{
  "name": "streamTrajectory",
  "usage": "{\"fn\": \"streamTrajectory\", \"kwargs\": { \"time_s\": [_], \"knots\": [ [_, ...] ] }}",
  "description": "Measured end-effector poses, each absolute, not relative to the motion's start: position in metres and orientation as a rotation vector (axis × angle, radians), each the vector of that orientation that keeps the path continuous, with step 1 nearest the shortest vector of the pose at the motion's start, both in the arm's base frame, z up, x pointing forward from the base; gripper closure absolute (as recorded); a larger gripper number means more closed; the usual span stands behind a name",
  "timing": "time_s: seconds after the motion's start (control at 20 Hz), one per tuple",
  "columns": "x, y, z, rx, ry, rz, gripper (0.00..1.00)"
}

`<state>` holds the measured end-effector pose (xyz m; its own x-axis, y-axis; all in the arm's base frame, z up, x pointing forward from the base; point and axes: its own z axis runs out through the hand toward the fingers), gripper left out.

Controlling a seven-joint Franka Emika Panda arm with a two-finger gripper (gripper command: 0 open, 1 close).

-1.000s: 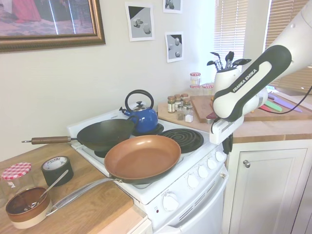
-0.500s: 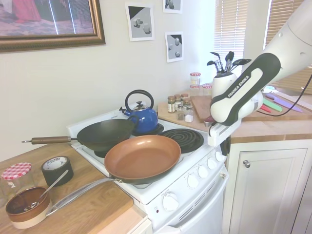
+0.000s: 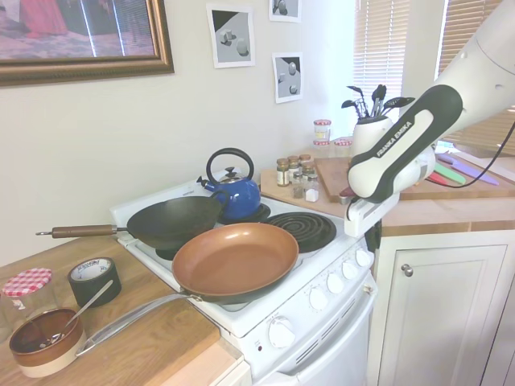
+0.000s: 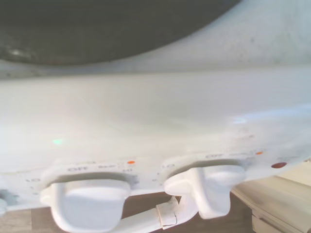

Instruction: Turn on the stove on the bottom right

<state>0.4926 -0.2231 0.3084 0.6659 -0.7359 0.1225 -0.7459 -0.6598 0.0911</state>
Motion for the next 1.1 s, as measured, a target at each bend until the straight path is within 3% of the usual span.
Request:
{"fn": "streamTrajectory", "kwargs": {
  "time_s": [1.1],
  "knots": [
    [0.506,-0.22,0.297,2.773,-1.192,0.111,1.0]
  ]
}}
